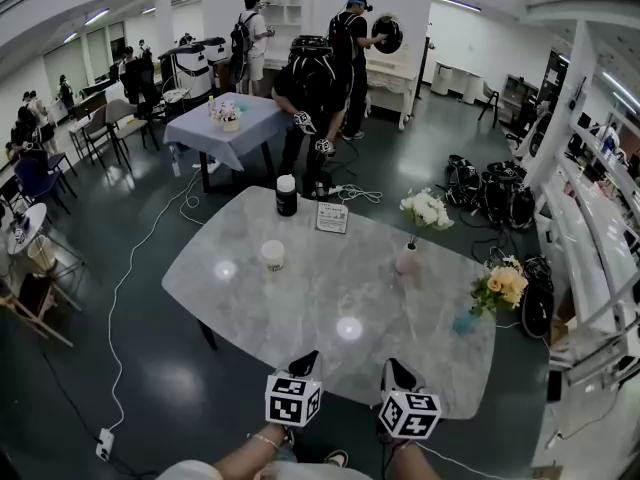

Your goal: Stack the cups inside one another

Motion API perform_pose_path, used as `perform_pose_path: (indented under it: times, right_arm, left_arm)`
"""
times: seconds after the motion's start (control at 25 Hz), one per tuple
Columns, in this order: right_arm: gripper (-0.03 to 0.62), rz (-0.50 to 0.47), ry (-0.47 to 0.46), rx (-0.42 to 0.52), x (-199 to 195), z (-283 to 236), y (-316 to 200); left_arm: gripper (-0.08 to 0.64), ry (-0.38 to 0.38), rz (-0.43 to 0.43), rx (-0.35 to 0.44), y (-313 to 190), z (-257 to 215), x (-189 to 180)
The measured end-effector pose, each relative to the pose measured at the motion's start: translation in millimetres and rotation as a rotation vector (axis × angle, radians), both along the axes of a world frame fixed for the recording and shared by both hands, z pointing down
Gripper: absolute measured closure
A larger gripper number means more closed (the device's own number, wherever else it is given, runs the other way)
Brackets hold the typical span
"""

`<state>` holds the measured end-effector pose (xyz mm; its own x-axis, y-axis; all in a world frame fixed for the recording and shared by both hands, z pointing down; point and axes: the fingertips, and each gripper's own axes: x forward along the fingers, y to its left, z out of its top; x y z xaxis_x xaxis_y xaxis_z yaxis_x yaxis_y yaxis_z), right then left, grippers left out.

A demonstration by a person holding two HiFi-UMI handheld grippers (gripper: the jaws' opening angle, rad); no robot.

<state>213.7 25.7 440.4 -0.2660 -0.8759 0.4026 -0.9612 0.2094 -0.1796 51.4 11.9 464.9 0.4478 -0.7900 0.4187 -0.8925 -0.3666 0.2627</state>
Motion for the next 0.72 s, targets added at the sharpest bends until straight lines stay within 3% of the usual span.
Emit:
perform_pose_path:
  times: [0.24, 0.72]
  right_arm:
    - [0.583, 0.073, -0.03, 0.022, 24, -1, 10]
    - [0.583, 0.09, -0.059, 0.025, 17, -1, 23]
  left_arm:
    - [0.56, -0.029, 0.066, 0.032, 3, -7, 24]
    - [0.559, -0.041, 0.107, 0.032, 10, -6, 28]
